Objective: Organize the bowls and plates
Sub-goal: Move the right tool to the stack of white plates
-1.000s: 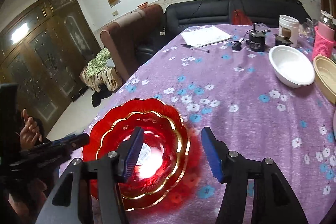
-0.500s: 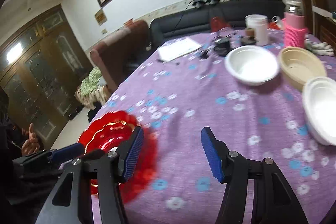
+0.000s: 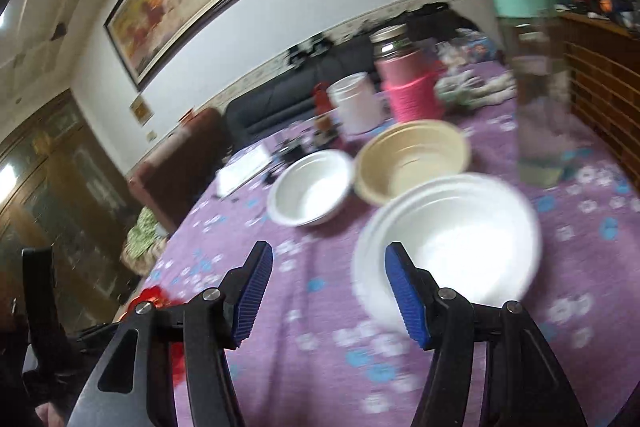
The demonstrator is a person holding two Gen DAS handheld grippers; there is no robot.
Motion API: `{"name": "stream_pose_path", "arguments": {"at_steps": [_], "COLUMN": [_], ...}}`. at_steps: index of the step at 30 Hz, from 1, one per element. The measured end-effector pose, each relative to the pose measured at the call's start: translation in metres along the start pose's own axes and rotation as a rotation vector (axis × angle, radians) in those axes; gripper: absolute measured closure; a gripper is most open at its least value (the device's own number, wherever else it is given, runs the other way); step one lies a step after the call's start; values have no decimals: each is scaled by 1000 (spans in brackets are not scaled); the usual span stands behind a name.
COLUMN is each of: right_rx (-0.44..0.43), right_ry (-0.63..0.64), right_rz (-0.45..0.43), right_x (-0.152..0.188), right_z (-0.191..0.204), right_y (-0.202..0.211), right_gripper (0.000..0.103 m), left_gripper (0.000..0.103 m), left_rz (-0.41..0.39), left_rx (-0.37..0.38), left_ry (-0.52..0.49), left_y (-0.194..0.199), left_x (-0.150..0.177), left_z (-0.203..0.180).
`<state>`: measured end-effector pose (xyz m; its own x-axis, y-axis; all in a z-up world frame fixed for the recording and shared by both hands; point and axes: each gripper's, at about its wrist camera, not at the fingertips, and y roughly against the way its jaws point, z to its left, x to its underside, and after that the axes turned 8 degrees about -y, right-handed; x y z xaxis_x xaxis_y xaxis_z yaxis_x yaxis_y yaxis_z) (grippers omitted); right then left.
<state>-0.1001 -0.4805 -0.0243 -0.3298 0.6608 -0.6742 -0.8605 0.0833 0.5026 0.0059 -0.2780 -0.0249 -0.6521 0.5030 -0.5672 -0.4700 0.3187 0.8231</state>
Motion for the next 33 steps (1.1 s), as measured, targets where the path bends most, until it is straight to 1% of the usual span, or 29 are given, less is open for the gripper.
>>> {"name": "stream_pose_path", "arguments": {"at_steps": [3, 5, 7, 9, 11, 13, 18, 21, 25, 29, 31, 33], "right_rx": [22, 27, 50, 74, 66, 70, 110, 126, 130, 112, 105, 105], "right_ry": [-20, -38, -62, -103, -169, -193, -217, -244, -296, -352, -361, -356], "right_rz": [-29, -36, -45, -58, -57, -46, 0, 6, 28, 62, 70, 76], "right_x": [-15, -21, -28, -32, -35, -35, -35, -32, -31, -30, -29, -28], "right_z": [-27, -41, -60, -79, -100, -111, -122, -130, -141, -150, -151, -149], "right_y": [8, 11, 12, 13, 12, 5, -10, -9, -14, -19, -21, -24], "right_gripper": [40, 38, 37, 36, 36, 36, 36, 36, 36, 36, 36, 36], "left_gripper": [49, 49, 49, 49, 49, 49, 49, 49, 49, 49, 49, 49], "left_rz": [22, 33, 53, 60, 67, 61, 34, 33, 26, 27, 26, 32], "left_rx": [28, 39, 67, 78, 90, 102, 105, 128, 147, 164, 183, 186], "left_ry": [-23, -11, 6, 25, 48, 63, 66, 83, 103, 114, 116, 109], "left_y": [-11, -18, -28, -36, -44, -51, -64, -76, -89, -100, -103, -107], "left_x": [-11, -17, -23, -27, -32, -38, -47, -52, -59, -64, -65, -65], "left_z": [-16, -21, -26, -28, -30, -36, -51, -59, -67, -72, -73, -75]}}
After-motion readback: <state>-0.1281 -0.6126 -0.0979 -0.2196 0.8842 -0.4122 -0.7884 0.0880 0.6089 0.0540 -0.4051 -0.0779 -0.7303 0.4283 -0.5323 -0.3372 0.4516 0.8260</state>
